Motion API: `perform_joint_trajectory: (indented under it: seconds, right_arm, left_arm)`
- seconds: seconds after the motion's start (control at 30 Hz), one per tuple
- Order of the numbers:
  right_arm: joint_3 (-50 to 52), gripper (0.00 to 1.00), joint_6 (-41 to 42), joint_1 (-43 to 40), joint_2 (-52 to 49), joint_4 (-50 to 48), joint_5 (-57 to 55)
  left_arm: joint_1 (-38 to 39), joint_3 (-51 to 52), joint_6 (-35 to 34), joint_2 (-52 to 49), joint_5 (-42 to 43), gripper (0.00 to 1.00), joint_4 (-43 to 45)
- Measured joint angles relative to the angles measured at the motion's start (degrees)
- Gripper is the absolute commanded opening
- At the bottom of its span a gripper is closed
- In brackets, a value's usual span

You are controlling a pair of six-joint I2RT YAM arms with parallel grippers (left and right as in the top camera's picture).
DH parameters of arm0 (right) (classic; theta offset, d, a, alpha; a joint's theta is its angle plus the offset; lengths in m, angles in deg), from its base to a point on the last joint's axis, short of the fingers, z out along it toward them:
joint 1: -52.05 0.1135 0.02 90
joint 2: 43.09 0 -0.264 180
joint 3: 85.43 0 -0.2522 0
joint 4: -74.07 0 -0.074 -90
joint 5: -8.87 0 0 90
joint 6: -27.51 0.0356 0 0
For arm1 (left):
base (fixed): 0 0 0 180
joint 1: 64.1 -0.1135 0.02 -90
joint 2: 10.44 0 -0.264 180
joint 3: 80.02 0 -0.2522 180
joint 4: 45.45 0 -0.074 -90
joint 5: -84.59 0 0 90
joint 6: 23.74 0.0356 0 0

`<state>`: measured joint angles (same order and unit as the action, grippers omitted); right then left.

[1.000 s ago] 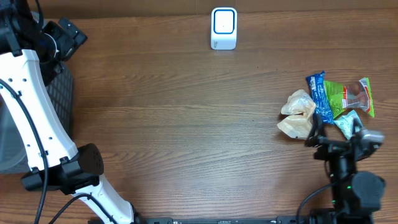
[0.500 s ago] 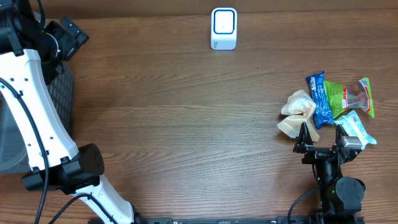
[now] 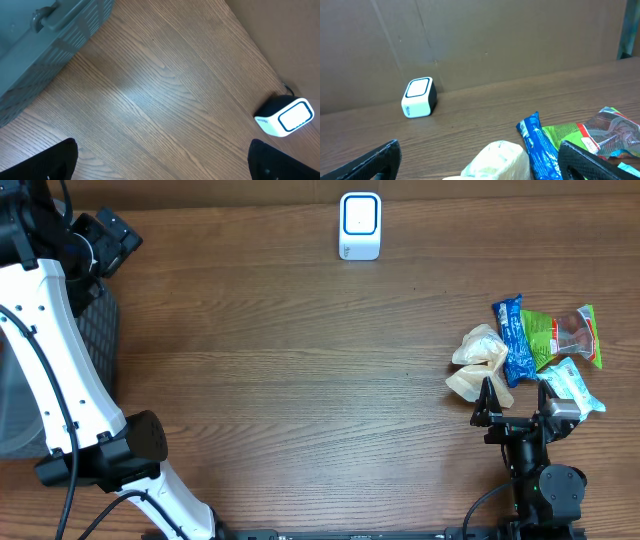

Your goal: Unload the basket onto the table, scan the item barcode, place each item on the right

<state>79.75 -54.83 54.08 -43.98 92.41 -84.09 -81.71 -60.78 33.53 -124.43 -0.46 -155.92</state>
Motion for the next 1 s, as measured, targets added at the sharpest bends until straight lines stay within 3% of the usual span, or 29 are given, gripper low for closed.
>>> perform_joint_trajectory:
  seconds: [0.63,0.7,0.8,0.9,1.0]
  right_arm:
    - [0.0,1.0,0.0,0.0,0.0,0.0,0.0]
    - [0.0,1.0,0.0,0.0,0.0,0.1,0.0]
    - [0.0,1.0,0.0,0.0,0.0,0.0,0.0]
    - [0.0,1.0,0.0,0.0,0.1,0.0,0.0]
    - [0.0,1.0,0.0,0.0,0.2,0.1,0.0]
  left_arm:
    - [1.3,2.6,0.2,1.6,-1.6,1.0,1.0]
    - [3.2,9.4,0.3,5.6,-4.7,1.0,6.0]
    - [8.2,26.9,0.8,16.8,-11.6,1.0,21.3]
    - [12.8,51.1,6.1,31.9,-15.3,1.0,47.8]
    - [13.0,72.3,14.3,45.6,-13.0,1.0,66.5]
